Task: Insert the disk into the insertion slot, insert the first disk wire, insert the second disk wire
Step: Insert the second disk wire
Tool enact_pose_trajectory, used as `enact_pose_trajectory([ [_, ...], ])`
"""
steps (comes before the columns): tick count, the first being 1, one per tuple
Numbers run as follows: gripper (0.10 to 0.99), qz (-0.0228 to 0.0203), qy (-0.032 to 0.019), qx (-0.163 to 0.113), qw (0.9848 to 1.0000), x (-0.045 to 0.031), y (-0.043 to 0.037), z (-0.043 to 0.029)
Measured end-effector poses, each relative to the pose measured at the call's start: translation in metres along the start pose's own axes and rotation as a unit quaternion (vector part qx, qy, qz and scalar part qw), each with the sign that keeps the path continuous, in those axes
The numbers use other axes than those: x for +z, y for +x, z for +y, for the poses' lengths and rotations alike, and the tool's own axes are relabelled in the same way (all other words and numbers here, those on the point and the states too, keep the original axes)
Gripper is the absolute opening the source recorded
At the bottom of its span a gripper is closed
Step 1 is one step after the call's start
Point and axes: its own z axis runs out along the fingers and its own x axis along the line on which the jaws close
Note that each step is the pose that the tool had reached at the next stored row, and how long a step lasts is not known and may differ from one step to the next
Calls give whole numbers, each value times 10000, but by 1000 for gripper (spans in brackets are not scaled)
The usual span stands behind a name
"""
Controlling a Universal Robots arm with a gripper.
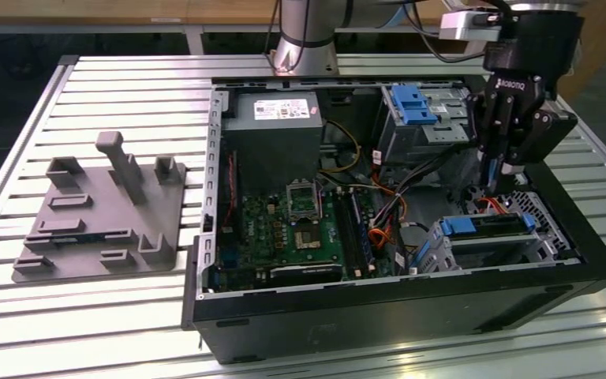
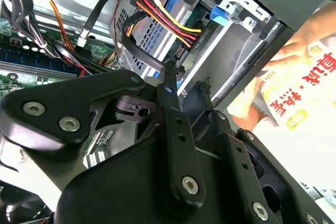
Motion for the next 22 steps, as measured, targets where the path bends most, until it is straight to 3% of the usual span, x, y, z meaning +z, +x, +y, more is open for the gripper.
enact_pose_trajectory([
  [15,314,-6,0,0,10000,35,-19,5],
  [16,314,-13,0,-1,10000,37,-20,5],
  [18,188,-40,0,-2,10000,40,-22,5],
  [22,141,-135,0,-7,9999,45,-24,5],
])
